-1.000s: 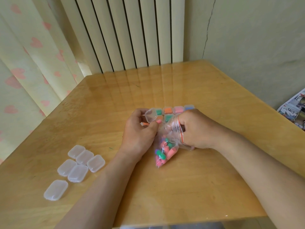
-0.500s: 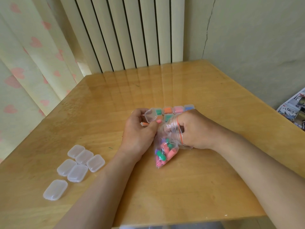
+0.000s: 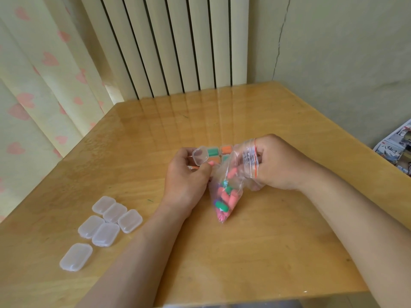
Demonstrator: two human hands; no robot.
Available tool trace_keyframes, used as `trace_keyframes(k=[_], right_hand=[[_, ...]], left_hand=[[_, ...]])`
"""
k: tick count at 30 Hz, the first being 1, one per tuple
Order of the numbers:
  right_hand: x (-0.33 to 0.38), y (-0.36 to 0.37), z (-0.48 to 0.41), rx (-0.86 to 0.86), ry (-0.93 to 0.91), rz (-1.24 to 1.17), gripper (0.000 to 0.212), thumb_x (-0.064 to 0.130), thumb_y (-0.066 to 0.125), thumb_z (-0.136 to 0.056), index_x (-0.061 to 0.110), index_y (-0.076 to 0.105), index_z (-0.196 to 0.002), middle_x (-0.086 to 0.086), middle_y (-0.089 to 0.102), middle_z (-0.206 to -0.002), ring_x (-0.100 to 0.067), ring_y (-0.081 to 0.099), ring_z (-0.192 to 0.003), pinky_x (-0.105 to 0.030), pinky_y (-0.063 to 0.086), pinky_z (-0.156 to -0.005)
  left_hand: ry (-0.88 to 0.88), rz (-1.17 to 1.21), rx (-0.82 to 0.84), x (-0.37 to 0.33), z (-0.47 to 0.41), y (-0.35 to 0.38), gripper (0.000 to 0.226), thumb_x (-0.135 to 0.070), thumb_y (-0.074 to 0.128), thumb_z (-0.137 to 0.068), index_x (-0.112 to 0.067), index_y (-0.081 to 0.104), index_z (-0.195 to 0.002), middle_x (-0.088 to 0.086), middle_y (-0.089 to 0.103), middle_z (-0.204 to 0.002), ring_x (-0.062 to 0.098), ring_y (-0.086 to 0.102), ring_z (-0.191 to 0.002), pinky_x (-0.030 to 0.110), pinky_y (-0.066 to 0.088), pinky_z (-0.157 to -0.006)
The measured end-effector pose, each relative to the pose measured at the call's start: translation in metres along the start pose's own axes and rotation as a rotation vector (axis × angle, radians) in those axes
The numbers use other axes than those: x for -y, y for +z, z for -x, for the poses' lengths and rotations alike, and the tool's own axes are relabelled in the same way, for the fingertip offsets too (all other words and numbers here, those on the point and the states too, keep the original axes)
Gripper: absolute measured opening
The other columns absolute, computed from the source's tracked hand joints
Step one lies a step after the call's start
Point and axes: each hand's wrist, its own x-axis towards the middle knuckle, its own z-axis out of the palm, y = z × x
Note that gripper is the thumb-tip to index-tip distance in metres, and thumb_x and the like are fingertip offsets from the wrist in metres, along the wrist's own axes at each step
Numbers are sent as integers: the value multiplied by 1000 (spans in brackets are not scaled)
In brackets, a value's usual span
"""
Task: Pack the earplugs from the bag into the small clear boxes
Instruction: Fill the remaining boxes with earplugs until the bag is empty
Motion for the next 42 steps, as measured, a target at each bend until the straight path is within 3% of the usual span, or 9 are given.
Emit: trace_keyframes(k=[6,11,15,18,23,28,31,35,42], right_hand=[[1,-5,1,-42,19,-111,16,0,78,-81,17,79,-82,-9,77,-87,-17,69,-76,-36,57,-71],[-2,-11,-3,-166,71,-106,16,-11,63,-84,1,75,-82,-9,76,-77,-38,66,-69,-47,57,-68],[1,-13,-7,-395,76,-194,26,-12,49,-84,0,69,-72,-18,66,-66,-17,59,-55,-27,50,-52],[1,-15,-7,-563,19,-222,26,-9,47,-82,3,68,-71,-21,65,-68,-21,64,-56,-34,57,-53],[-1,-15,-6,-712,-181,-31,29,3,57,-80,27,73,-78,1,68,-77,-22,71,-66,-42,61,-66],[0,-3,-2,-567,-400,190,25,-1,69,-86,18,78,-99,3,65,-96,-11,65,-81,-23,56,-73],[0,5,-1,-459,-447,264,22,0,74,-85,15,79,-100,2,68,-95,-13,65,-76,-26,55,-69],[-1,15,-2,-378,-426,288,17,0,78,-80,13,80,-91,3,71,-91,-9,67,-80,-26,55,-71],[-7,22,-3,-279,-330,262,21,-3,75,-82,15,82,-90,6,68,-89,6,59,-69,-4,38,-64]], left_hand=[[-41,49,-47,-1,-1,-2,20,-12,71,-87,-26,59,-95,2,66,-92,14,71,-69,16,50,-52],[-45,67,-61,-4,0,-3,15,-11,67,-89,-20,59,-99,0,64,-88,2,66,-55,12,47,-48],[-59,69,-47,-6,1,-3,17,-11,66,-90,-17,59,-104,3,66,-92,8,67,-53,18,50,-48],[-68,56,-35,-5,0,-3,19,-12,67,-89,-18,58,-105,5,65,-97,12,69,-55,23,51,-47],[-49,61,17,-6,3,-2,20,-12,71,-89,-17,61,-106,4,67,-97,12,70,-58,25,51,-47],[-37,104,72,-11,7,-2,19,-10,71,-91,-13,64,-108,3,68,-96,9,69,-58,23,51,-45],[-48,143,104,-13,8,-2,18,-11,72,-90,-7,66,-107,8,70,-95,12,70,-60,24,49,-42],[-21,187,141,-14,10,-2,16,-9,73,-89,-5,69,-104,13,71,-92,16,71,-61,26,50,-43],[-38,270,210,-13,10,-4,13,-2,67,-92,-4,70,-104,19,72,-93,25,73,-68,27,49,-43]])
